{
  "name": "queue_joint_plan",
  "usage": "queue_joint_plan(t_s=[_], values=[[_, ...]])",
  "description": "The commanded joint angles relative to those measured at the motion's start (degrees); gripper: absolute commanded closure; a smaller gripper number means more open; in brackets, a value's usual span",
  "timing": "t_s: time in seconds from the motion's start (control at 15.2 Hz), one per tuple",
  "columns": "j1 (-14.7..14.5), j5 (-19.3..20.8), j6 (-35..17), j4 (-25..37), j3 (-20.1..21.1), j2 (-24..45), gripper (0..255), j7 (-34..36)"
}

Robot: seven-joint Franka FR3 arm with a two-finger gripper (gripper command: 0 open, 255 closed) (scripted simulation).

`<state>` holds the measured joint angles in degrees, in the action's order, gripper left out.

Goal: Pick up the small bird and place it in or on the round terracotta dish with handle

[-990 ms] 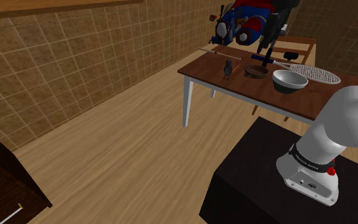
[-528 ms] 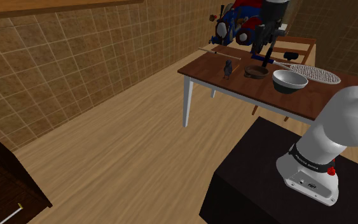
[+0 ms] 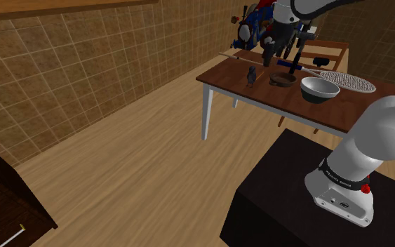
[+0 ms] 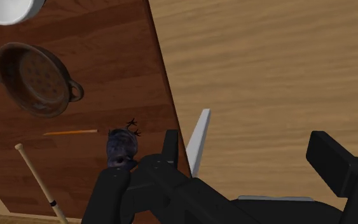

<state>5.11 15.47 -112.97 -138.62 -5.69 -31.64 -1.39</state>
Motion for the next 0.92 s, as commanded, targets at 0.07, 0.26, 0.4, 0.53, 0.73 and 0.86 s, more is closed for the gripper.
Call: queue_joint_plan(t_s=[0.07, 0.26, 0.4, 0.53, 0.73, 0.86], values=[[1.2, 1.8, -5.8, 0.7, -1.4, 5.0, 0, 0.3], [2.4, 3.5, -11.3, 1.9, -2.8, 10.3, 0, 0.6], [3.2, 4.4, -14.7, 3.1, -3.7, 14.0, 0, 0.8], [3.9, 5.2, -18.0, 4.7, -4.6, 17.8, 0, 1.0], [5.0, 6.2, -22.4, 7.6, -5.9, 23.6, 0, 1.3], [5.6, 6.5, -25.1, 9.8, -6.7, 27.5, 0, 1.3]])
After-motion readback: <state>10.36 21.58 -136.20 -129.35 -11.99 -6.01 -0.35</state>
